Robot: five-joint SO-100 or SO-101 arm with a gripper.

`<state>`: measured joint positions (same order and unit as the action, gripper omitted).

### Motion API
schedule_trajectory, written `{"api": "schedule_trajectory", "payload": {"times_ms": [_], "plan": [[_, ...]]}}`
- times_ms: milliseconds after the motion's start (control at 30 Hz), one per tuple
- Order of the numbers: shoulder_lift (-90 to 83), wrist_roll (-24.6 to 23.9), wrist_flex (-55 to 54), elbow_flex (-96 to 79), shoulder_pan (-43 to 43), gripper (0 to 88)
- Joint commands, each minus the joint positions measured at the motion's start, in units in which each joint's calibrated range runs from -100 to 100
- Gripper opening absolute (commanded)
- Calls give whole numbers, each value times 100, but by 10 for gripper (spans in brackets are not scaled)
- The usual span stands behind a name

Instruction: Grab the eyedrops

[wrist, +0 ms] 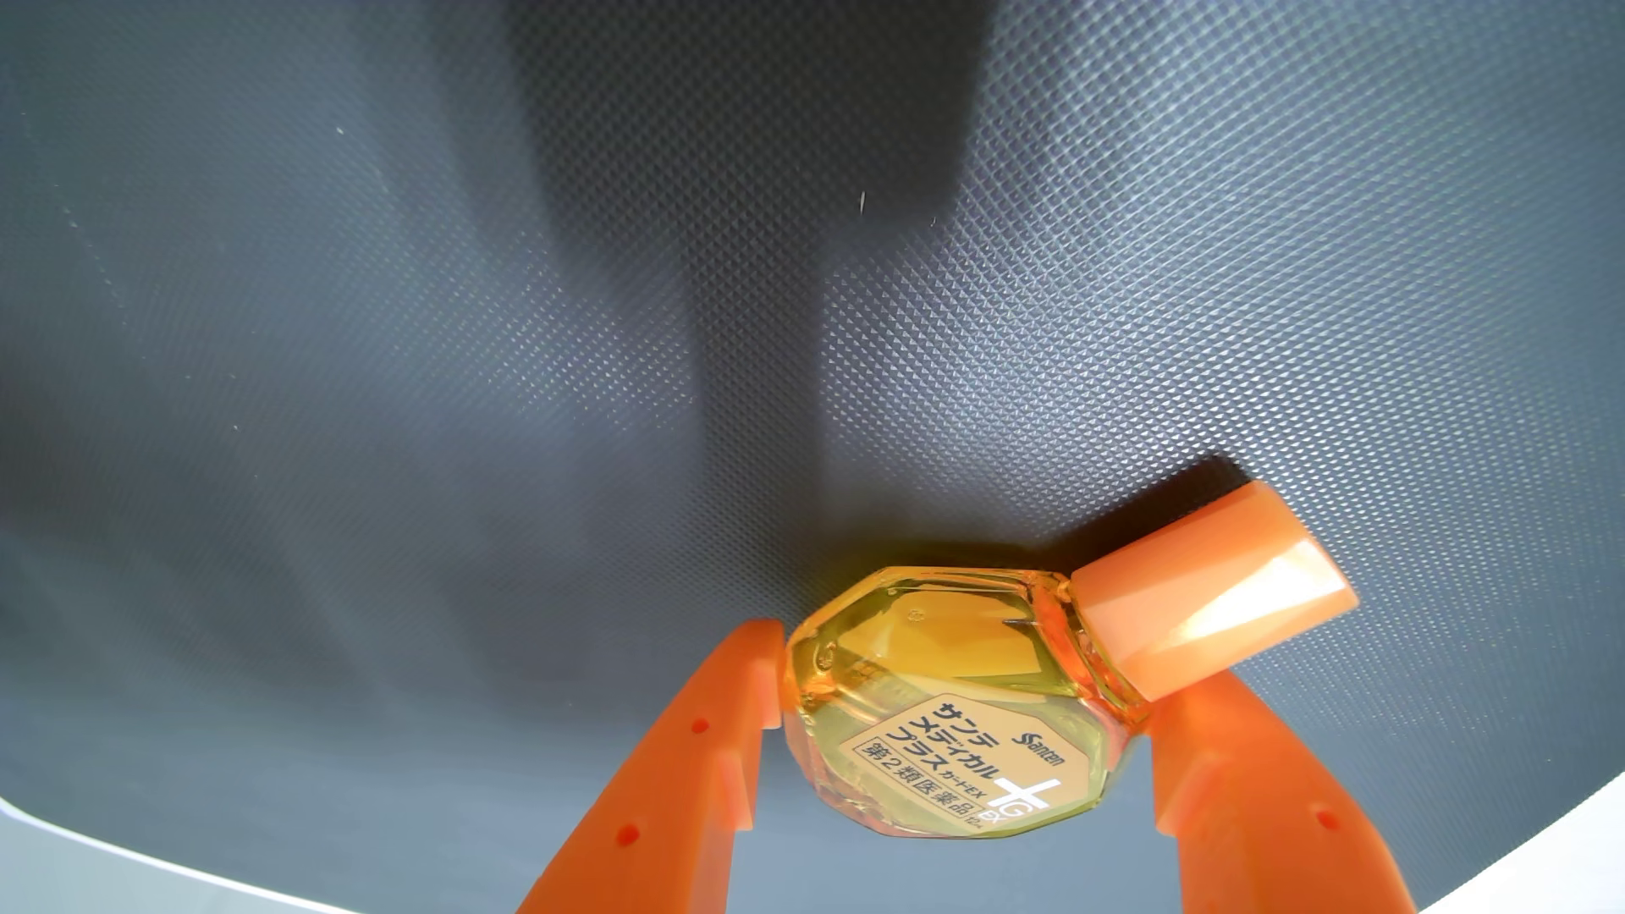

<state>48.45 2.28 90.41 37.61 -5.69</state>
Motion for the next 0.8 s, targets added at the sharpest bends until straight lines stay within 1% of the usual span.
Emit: {"api": "schedule_trajectory", "payload": {"times_ms": [0, 133, 233, 567, 767], "plan": [[-26, -21, 7, 62, 12, 124], [-77, -31, -19, 71, -4, 79], [-85, -105, -28, 71, 4, 9], [-111, -115, 59, 80, 37, 6], [-535, -89, 717, 413, 54, 6]]}}
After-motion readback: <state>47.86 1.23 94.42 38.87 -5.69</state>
